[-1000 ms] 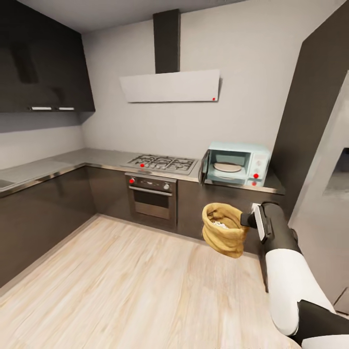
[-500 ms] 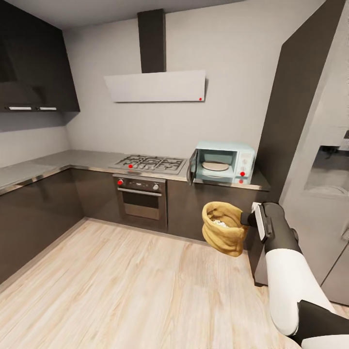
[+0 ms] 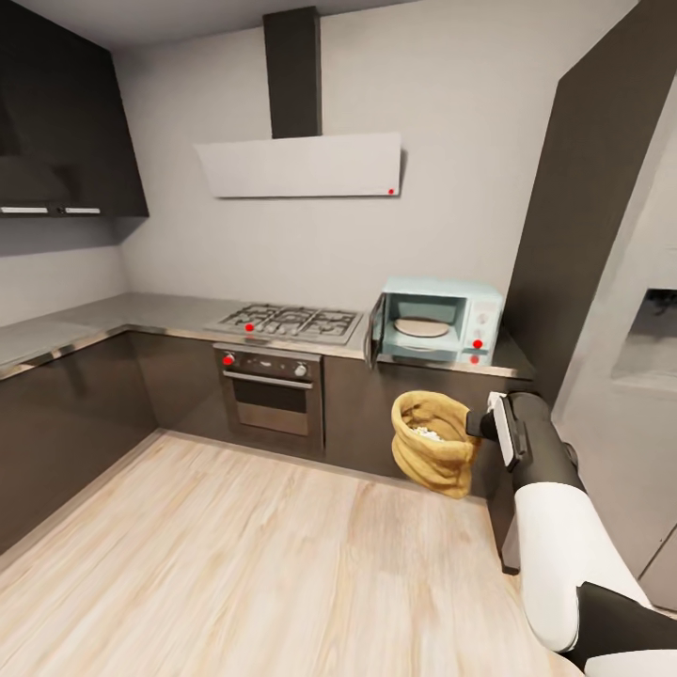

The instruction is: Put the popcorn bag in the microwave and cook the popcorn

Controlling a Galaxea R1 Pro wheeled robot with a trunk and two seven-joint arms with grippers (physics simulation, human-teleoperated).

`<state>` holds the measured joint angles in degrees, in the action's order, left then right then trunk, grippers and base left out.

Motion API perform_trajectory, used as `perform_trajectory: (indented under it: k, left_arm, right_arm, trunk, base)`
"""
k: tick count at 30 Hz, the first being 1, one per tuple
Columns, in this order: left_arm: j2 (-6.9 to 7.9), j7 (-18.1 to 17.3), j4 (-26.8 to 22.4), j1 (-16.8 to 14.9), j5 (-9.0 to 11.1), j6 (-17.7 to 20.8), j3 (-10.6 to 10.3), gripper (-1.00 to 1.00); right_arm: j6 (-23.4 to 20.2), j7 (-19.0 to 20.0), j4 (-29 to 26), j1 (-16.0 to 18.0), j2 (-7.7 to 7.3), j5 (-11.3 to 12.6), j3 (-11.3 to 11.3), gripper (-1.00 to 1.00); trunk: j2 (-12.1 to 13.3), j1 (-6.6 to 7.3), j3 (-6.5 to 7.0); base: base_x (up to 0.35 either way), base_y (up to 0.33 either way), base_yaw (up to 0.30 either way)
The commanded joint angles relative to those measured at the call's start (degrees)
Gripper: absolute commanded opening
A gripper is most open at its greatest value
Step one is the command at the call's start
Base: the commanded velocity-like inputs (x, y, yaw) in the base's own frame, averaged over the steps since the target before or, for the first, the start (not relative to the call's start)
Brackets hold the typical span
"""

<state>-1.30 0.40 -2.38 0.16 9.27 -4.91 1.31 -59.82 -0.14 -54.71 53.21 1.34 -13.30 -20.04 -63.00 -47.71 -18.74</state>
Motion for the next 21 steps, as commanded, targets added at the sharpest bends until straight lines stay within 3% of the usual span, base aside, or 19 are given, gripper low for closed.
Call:
perform_trajectory:
  k: [1, 12, 18, 21]
  left_arm:
    - [-0.01, 0.04, -0.08, 0.02, 0.31, -0.09, 0.09, 1.00]
    - [-0.03, 0.06, -0.08, 0.02, 0.31, -0.10, 0.12, 1.00]
    - [-0.09, 0.05, -0.08, 0.02, 0.24, -0.12, 0.18, 1.00]
    - [-0.10, 0.04, -0.08, 0.02, 0.23, -0.18, 0.18, 1.00]
  right_arm:
    - [-0.18, -0.04, -0.05, 0.04, 0.06, -0.06, -0.21, -1.00]
    - [-0.18, 0.03, -0.66, 0.06, -0.09, -0.06, -0.04, -1.00]
    - [-0.18, -0.03, -10.48, 0.06, -0.46, -0.14, 0.06, -1.00]
    - [-0.18, -0.03, -12.09, 0.06, -1.19, -0.14, 0.09, -1.00]
  trunk:
    - [-0.03, -0.04, -0.06]
    - [-0.03, -0.04, -0.06]
    - [-0.03, -0.04, -0.06]
    - [-0.03, -0.04, -0.06]
  base:
    - [0.323, 0.000, 0.000]
    - [0.281, 0.000, 0.000]
    - [0.012, 0.000, 0.000]
    - [0.000, 0.000, 0.000]
